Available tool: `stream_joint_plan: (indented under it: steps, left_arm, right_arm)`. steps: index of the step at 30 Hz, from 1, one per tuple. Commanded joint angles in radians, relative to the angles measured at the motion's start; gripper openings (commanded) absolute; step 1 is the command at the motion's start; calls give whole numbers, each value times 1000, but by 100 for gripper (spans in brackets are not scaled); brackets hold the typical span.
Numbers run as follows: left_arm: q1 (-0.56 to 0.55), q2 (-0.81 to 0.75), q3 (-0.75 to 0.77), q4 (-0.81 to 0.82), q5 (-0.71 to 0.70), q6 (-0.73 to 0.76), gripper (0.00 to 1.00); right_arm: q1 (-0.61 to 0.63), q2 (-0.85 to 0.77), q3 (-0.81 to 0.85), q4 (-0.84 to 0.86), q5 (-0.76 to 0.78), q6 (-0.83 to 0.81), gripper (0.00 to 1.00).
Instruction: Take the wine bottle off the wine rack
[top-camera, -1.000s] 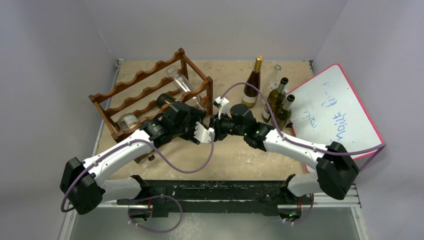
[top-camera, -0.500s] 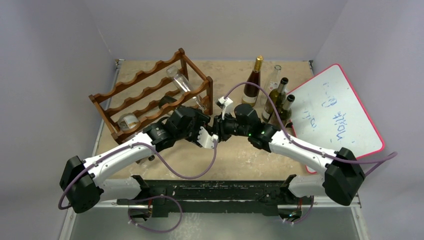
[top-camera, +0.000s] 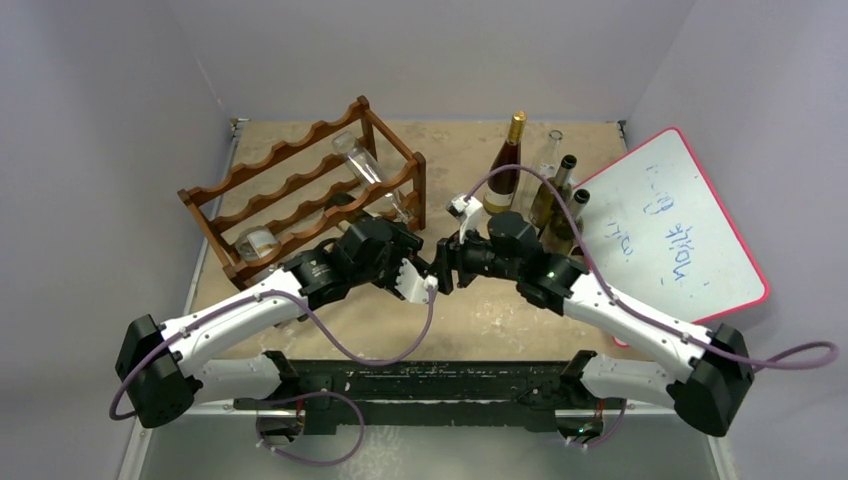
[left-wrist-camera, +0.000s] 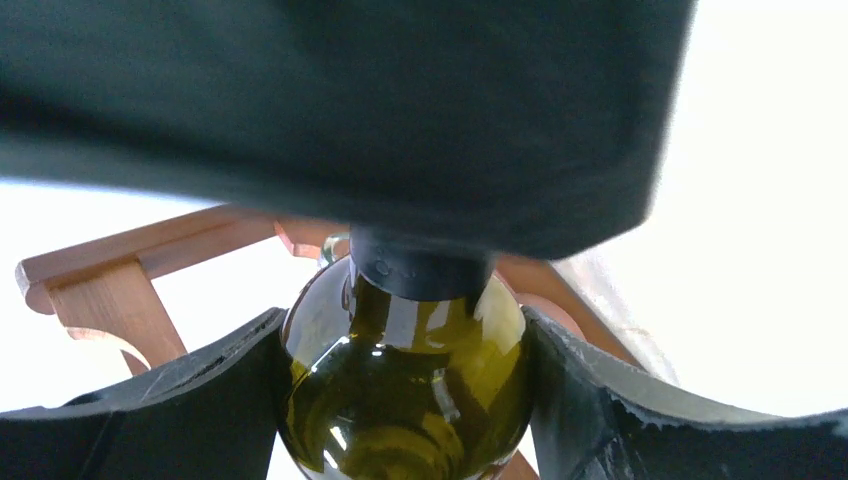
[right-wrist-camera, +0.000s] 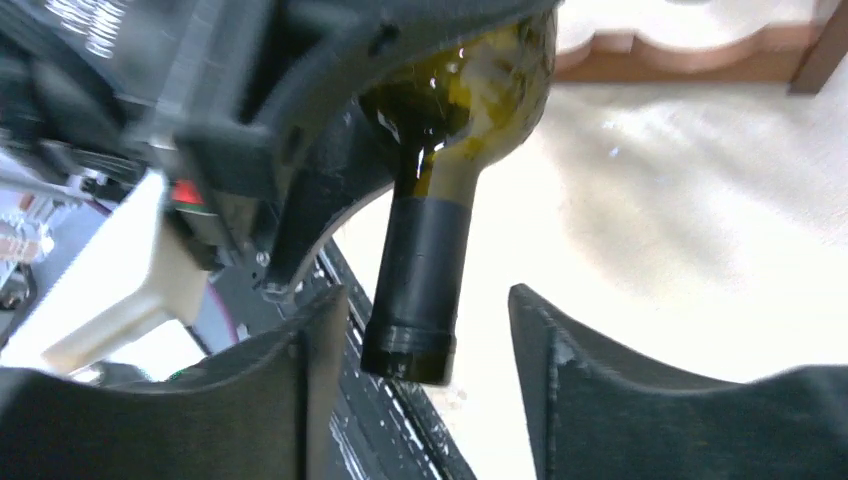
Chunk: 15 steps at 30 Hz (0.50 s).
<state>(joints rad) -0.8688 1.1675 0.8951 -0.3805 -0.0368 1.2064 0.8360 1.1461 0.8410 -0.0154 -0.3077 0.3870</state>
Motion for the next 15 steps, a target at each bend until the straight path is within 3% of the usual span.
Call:
stream_joint_plan:
  steps: [1,7,15]
  left_arm:
    - [-4,-36,22,57,-84,50,0]
    - [-33,-44,33,41,-67,27,0]
    - [-115,-62,82,-22,-78,-5,0]
  right_arm:
    - [14,-117,50,-2,49,4,70]
    - [14,-244,66,-106,252,-9,89]
    - [12,-361,162,-189,585,-22,97]
